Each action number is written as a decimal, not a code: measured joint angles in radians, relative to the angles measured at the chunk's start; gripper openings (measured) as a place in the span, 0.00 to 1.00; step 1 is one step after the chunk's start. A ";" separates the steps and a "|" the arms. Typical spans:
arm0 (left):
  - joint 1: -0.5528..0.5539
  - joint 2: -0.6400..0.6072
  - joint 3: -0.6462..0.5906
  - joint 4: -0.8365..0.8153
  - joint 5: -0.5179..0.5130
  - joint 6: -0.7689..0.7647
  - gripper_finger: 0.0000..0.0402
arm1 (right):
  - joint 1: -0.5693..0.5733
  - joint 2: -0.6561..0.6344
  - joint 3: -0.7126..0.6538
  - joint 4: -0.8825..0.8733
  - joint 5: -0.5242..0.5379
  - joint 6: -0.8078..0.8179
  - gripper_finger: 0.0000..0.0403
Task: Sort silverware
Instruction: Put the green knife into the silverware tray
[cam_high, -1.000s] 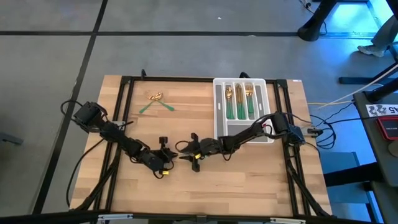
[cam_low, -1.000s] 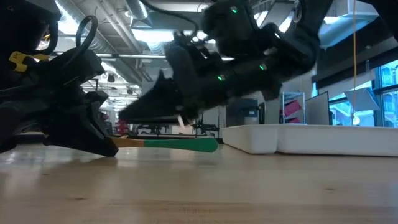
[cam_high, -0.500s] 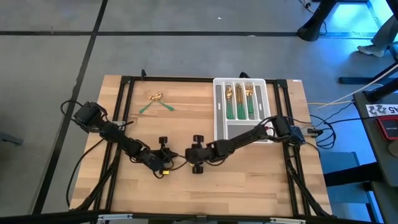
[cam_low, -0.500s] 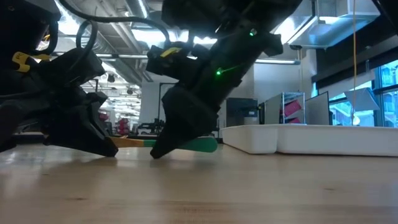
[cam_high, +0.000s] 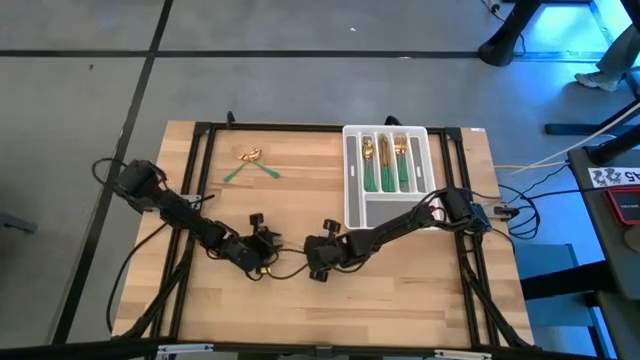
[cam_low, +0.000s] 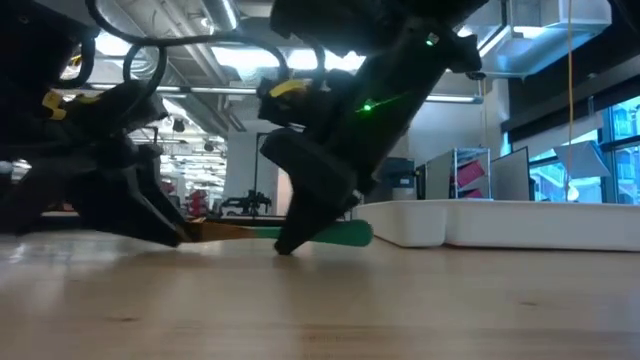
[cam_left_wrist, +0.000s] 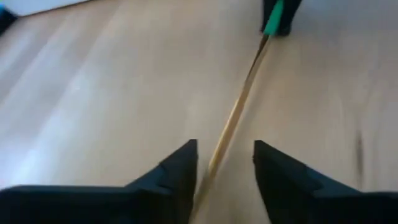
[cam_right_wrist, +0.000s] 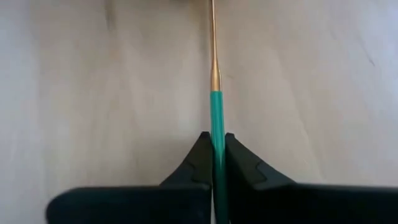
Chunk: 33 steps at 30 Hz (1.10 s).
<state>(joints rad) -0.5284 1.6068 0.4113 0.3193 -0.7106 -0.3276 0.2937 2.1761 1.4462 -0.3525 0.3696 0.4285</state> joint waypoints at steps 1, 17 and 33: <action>0.000 -0.036 0.000 -0.035 -0.004 0.001 0.38 | 0.005 -0.007 -0.001 -0.011 0.012 0.039 0.03; -0.066 -0.531 -0.050 -0.568 -0.207 -0.303 0.49 | 0.086 -0.440 -0.002 -0.784 0.302 0.633 0.03; -0.116 -0.524 -0.179 -0.382 -0.227 -0.429 0.49 | -0.571 -0.524 -0.184 -0.943 -0.094 0.472 0.03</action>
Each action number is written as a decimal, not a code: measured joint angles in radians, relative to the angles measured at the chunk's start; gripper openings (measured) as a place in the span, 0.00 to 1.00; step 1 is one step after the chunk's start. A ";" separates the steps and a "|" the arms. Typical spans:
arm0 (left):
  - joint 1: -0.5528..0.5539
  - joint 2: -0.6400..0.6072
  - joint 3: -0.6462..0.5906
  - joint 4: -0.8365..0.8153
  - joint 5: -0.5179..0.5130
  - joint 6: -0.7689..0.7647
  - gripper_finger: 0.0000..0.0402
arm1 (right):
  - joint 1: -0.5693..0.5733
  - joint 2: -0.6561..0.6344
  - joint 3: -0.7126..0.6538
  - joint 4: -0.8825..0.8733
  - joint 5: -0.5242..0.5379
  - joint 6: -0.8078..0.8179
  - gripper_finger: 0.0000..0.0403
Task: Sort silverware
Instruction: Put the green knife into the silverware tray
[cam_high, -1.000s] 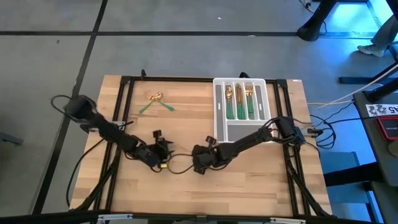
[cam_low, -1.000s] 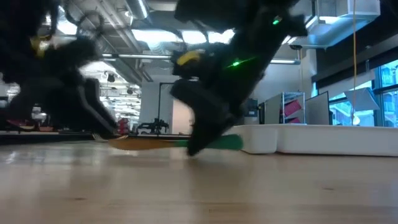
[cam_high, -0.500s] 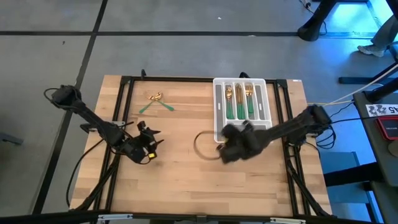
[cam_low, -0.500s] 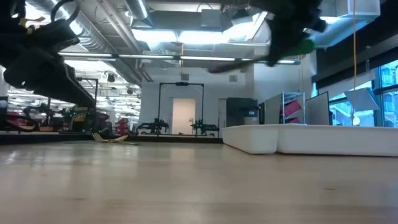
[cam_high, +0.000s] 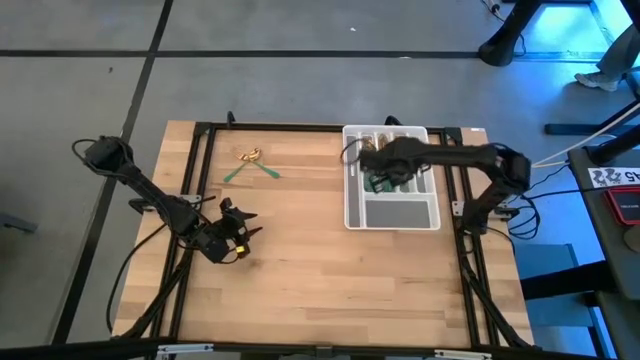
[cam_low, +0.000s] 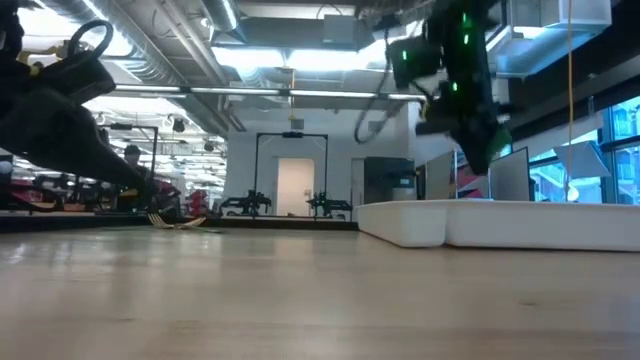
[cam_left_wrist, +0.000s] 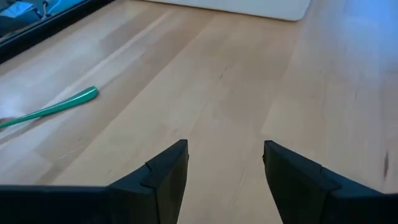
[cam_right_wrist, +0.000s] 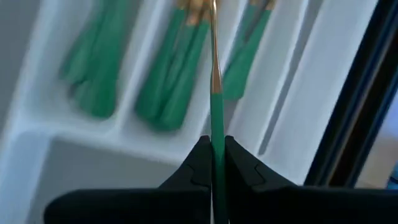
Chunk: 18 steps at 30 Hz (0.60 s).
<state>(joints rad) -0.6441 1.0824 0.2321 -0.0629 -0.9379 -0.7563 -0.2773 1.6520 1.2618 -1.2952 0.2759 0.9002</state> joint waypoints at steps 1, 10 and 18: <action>0.000 0.000 0.000 0.003 0.000 0.000 0.49 | -0.034 0.000 -0.020 0.030 -0.004 -0.024 0.03; 0.000 0.000 0.000 0.002 0.000 -0.003 0.49 | -0.197 0.042 -0.094 0.255 -0.061 -0.146 0.04; 0.000 0.000 0.000 0.002 0.000 -0.060 0.49 | -0.207 0.087 -0.092 0.298 -0.085 -0.262 0.17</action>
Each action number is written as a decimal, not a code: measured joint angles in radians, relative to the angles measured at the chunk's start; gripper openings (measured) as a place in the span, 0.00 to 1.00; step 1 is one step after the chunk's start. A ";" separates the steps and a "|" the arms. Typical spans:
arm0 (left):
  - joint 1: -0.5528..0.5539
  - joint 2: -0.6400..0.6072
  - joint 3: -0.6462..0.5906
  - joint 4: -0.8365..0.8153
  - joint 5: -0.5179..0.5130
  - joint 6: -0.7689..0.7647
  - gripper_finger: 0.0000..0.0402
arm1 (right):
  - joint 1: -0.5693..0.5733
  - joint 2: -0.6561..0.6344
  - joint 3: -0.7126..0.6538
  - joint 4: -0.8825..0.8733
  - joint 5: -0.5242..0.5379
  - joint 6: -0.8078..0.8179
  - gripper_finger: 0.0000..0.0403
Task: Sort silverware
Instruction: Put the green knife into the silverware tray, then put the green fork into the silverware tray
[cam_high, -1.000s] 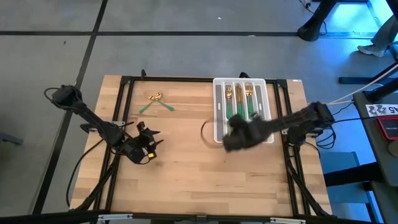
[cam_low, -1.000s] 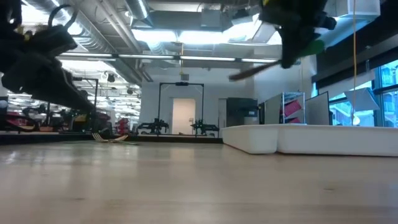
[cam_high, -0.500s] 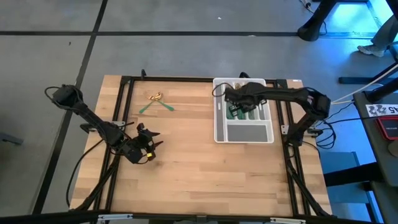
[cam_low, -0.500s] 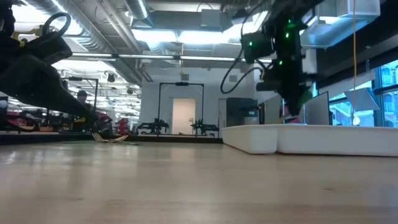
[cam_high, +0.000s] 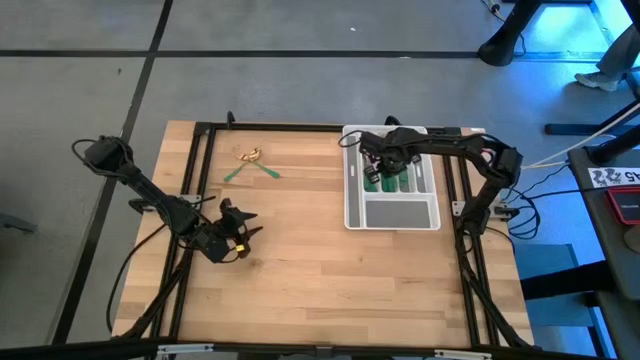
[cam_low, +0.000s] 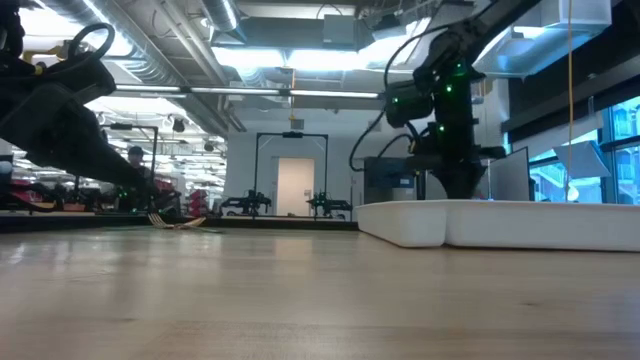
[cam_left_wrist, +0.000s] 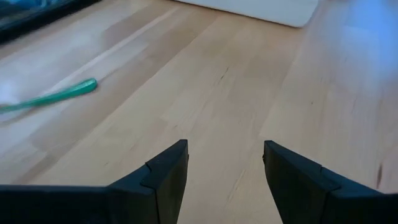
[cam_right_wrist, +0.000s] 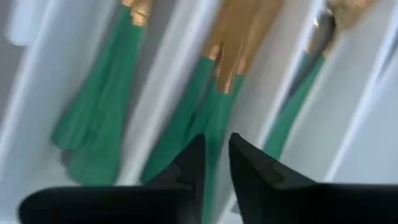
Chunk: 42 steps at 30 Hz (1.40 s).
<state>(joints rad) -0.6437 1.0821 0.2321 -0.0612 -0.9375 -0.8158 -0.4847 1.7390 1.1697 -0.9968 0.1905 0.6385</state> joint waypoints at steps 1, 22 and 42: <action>0.000 0.000 0.000 0.000 0.000 -0.023 0.49 | 0.000 -0.001 0.006 0.004 -0.001 -0.031 0.19; 0.909 0.025 0.310 -0.438 0.577 0.427 0.35 | 0.720 -0.201 -0.106 0.185 0.359 -0.087 0.28; 1.215 0.582 0.659 -0.565 0.488 1.302 0.40 | 0.969 -0.200 -0.191 0.350 0.525 0.011 0.28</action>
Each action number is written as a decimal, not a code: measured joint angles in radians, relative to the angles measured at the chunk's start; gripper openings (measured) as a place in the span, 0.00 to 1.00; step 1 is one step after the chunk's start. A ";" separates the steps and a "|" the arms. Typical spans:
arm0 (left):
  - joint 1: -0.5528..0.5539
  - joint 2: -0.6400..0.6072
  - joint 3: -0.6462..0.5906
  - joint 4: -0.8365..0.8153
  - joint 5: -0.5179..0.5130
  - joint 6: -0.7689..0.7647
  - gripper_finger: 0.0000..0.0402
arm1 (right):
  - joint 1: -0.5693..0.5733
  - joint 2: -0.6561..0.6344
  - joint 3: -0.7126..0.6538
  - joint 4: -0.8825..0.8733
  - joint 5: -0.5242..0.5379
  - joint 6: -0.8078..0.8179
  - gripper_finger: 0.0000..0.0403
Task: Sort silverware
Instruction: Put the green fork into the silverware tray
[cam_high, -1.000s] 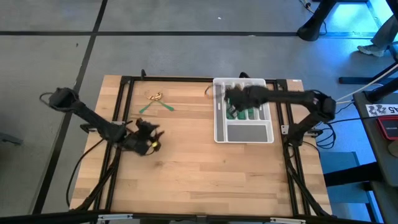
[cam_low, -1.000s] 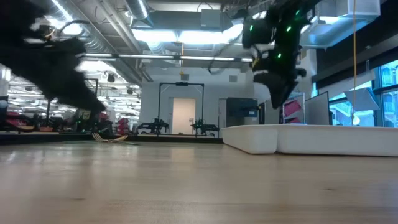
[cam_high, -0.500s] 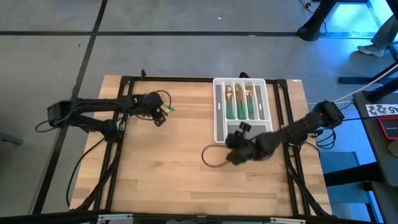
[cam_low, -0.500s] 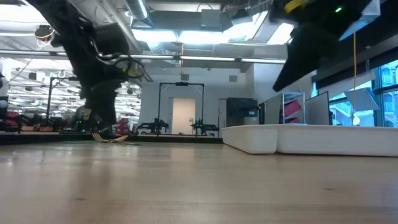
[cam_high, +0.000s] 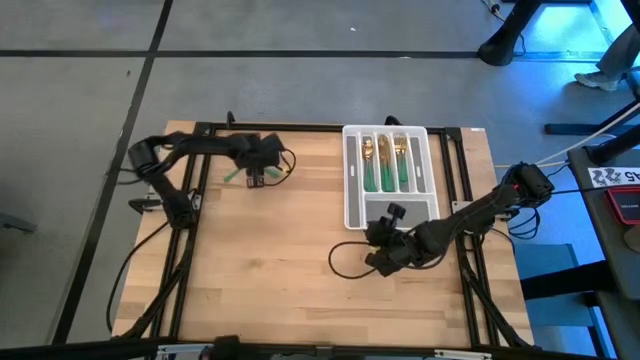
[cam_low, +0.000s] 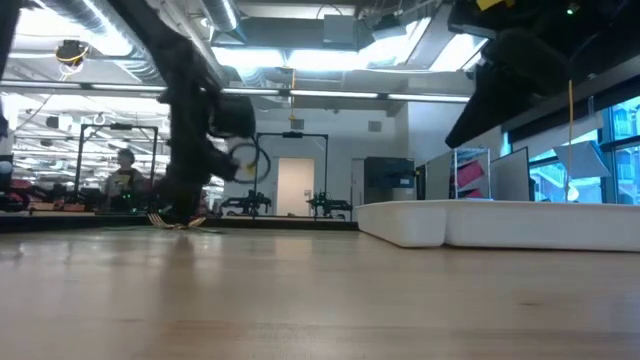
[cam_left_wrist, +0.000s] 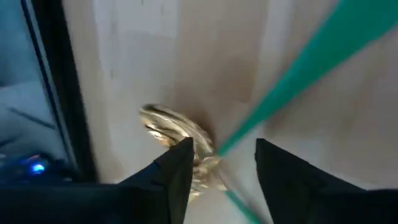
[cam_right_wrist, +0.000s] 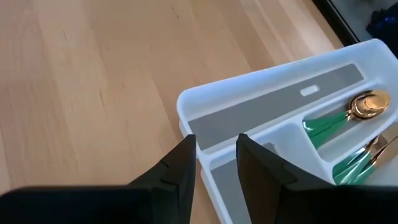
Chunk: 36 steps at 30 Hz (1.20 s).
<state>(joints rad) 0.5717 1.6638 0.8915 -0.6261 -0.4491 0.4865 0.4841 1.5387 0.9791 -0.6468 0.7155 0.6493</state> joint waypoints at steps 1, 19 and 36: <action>0.004 0.029 0.021 -0.012 -0.020 0.031 0.39 | 0.000 0.000 0.000 0.000 0.000 0.007 0.28; -0.146 0.112 0.046 -0.075 0.019 0.279 0.04 | 0.001 0.000 0.001 0.004 -0.080 0.164 0.28; -0.635 0.115 0.143 -0.087 -0.130 0.207 0.01 | 0.001 0.000 0.001 0.018 -0.019 0.184 0.28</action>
<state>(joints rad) -0.0634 1.7786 1.0347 -0.7136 -0.5793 0.6937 0.4850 1.5387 0.9798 -0.6289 0.6964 0.8330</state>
